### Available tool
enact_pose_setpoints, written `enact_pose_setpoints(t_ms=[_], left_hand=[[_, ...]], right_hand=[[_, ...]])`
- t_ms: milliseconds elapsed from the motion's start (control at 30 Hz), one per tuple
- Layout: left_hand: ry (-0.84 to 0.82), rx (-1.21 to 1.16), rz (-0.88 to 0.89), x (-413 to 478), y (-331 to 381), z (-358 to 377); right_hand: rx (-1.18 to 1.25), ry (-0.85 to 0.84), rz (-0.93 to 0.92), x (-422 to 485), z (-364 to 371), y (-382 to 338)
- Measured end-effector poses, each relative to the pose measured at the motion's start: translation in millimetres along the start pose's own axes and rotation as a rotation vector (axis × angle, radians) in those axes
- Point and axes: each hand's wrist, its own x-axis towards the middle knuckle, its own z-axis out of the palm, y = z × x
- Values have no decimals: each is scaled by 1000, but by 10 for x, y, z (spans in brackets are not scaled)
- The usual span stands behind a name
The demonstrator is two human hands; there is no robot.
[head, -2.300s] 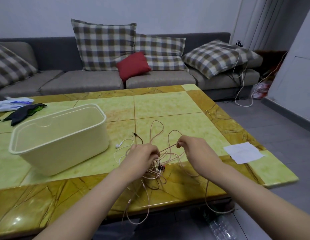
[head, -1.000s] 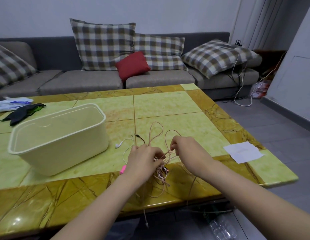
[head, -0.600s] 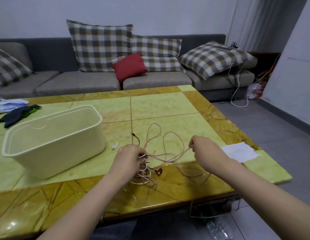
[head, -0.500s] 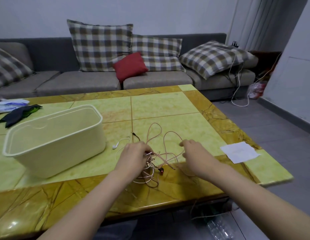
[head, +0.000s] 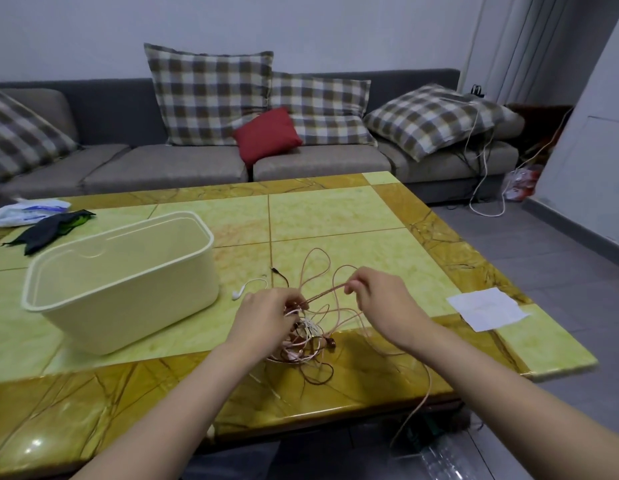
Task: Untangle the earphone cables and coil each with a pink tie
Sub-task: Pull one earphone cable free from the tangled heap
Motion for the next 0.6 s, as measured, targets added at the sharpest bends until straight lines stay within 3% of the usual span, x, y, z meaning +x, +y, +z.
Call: enact_pose_setpoints(t_ms=[167, 333, 433, 600], left_hand=[[-15, 46, -77, 47, -112, -43], [-243, -24, -139, 134, -51, -108], [-286, -17, -35, 160, 256, -216], [-310, -493, 75, 138, 653, -281]], right_hand=[[31, 214, 54, 195, -359, -73], [-38, 88, 26, 155, -440, -48], [-58, -16, -7, 64, -377, -88], [-86, -112, -115, -35, -293, -228]])
